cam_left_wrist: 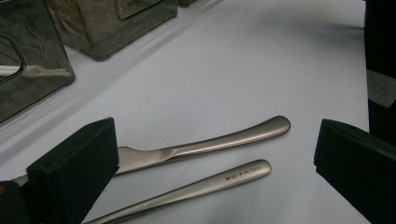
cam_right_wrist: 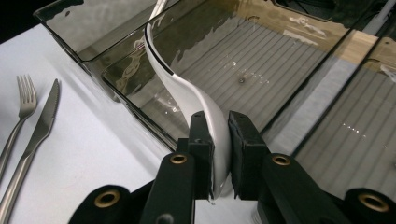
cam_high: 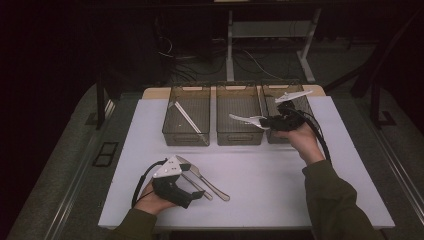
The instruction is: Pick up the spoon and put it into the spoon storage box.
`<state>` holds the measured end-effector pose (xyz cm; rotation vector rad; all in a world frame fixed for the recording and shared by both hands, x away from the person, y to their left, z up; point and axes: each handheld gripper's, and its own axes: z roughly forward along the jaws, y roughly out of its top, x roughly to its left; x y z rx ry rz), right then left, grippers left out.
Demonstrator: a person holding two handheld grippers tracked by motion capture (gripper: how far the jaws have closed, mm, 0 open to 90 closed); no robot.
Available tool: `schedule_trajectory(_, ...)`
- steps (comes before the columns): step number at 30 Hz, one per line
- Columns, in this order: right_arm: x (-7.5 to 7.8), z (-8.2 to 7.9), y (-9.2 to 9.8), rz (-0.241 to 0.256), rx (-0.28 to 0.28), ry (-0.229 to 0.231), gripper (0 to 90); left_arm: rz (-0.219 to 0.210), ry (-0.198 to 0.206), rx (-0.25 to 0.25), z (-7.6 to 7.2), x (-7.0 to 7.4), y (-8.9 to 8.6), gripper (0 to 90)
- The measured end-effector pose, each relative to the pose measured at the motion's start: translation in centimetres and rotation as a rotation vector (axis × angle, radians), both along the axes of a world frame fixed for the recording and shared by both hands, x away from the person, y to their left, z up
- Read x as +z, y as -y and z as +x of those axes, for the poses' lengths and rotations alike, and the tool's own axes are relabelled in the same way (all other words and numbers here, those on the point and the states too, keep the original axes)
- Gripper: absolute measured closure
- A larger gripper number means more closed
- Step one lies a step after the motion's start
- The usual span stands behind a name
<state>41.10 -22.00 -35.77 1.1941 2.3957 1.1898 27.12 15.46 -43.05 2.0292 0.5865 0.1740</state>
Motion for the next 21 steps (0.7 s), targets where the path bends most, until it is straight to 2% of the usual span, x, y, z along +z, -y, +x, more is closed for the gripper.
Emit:
schedule_trajectory(6, -0.5, 0.6, -1.3, -0.018, 0.012, -0.013, 80.0, -0.004, 0.0, 0.0, 0.0, 0.0, 0.0, 0.0)
schedule_trajectory(11, -0.9, 1.1, -2.2, -0.058, 0.019, -0.021, 80.0, 0.0, 0.001, -0.002, 0.0, 0.0, 0.0, 0.0)
schedule_trajectory(17, -1.4, 1.6, -3.1, -0.083, 0.025, -0.042, 80.1, -0.004, 0.0, 0.0, 0.0, 0.0, 0.0, 0.0)
schedule_trajectory(21, -1.7, 1.9, -3.7, -0.129, 0.029, -0.047, 80.2, -0.004, -0.001, -0.001, 0.0, 0.0, 0.0, 0.0)
